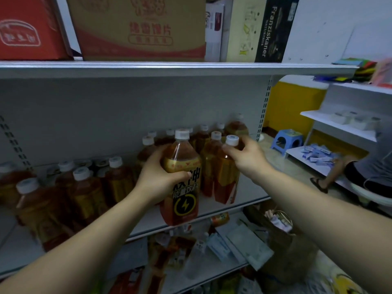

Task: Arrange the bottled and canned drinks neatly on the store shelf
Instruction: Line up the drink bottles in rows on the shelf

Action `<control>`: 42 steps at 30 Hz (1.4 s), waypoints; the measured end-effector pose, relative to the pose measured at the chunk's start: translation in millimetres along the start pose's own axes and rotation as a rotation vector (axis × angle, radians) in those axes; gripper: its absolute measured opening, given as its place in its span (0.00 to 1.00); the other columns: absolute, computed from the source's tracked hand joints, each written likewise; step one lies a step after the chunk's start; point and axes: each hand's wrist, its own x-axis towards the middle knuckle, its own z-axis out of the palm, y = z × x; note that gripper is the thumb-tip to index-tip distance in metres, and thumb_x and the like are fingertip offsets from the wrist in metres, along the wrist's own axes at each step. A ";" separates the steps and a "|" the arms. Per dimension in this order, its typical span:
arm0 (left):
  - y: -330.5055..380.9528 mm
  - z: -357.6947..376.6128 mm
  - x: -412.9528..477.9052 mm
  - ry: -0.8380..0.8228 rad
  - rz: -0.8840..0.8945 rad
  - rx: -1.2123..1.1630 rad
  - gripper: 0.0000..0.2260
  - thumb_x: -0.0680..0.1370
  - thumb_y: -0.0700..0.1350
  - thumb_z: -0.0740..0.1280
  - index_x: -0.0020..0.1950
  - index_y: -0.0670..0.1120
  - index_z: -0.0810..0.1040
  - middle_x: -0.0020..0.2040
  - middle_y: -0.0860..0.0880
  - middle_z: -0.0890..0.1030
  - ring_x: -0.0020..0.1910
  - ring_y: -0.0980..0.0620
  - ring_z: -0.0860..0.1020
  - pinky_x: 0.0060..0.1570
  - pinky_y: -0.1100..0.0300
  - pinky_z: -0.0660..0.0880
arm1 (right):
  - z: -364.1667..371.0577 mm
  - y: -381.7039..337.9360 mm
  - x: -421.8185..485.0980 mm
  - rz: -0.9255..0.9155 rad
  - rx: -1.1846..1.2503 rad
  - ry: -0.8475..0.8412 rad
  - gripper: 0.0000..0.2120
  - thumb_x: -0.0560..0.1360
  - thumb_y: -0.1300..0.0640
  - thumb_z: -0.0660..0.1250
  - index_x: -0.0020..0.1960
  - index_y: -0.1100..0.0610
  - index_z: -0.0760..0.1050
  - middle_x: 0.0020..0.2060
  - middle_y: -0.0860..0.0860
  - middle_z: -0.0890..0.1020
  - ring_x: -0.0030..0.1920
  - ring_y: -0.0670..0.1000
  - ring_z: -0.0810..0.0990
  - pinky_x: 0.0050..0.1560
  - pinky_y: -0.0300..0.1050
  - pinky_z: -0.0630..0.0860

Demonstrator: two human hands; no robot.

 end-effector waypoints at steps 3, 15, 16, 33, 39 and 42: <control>9.1 22.6 5.7 -0.011 0.035 0.005 0.33 0.64 0.39 0.79 0.66 0.51 0.71 0.53 0.55 0.80 0.49 0.59 0.80 0.49 0.61 0.77 | -14.4 10.5 13.1 -0.021 -0.007 -0.004 0.07 0.76 0.54 0.69 0.52 0.52 0.73 0.39 0.42 0.76 0.39 0.41 0.74 0.30 0.26 0.67; 26.8 124.4 4.7 0.175 -0.073 0.053 0.33 0.64 0.41 0.79 0.64 0.56 0.69 0.53 0.56 0.79 0.51 0.60 0.78 0.50 0.62 0.76 | -57.8 77.4 83.1 -0.074 -0.032 -0.260 0.11 0.76 0.58 0.66 0.50 0.67 0.75 0.42 0.61 0.80 0.43 0.56 0.80 0.36 0.42 0.67; 27.0 129.4 4.5 0.194 -0.084 0.063 0.34 0.64 0.41 0.79 0.65 0.56 0.69 0.54 0.55 0.79 0.52 0.59 0.78 0.51 0.60 0.76 | -58.2 82.9 87.8 -0.068 -0.017 -0.283 0.12 0.75 0.59 0.66 0.50 0.69 0.75 0.42 0.63 0.80 0.40 0.56 0.79 0.35 0.42 0.67; 35.0 155.9 20.0 0.235 -0.105 0.072 0.32 0.65 0.39 0.78 0.63 0.57 0.69 0.50 0.57 0.80 0.47 0.66 0.80 0.43 0.68 0.77 | -36.0 127.8 138.7 -0.112 -0.028 -0.456 0.06 0.74 0.52 0.67 0.47 0.54 0.76 0.40 0.49 0.81 0.41 0.44 0.79 0.37 0.40 0.67; 33.3 172.2 34.3 0.146 -0.076 0.020 0.32 0.65 0.38 0.78 0.63 0.56 0.69 0.52 0.56 0.80 0.49 0.61 0.80 0.51 0.61 0.79 | -85.1 91.2 102.6 -0.324 -0.001 -0.346 0.12 0.77 0.45 0.60 0.55 0.49 0.76 0.45 0.39 0.76 0.43 0.30 0.72 0.41 0.21 0.64; 34.5 191.1 41.9 0.106 -0.047 0.009 0.32 0.65 0.39 0.78 0.64 0.54 0.70 0.53 0.54 0.81 0.52 0.57 0.80 0.54 0.55 0.79 | -104.4 92.9 91.2 -0.302 -0.039 -0.541 0.26 0.71 0.39 0.59 0.65 0.48 0.71 0.55 0.40 0.75 0.56 0.39 0.73 0.49 0.26 0.66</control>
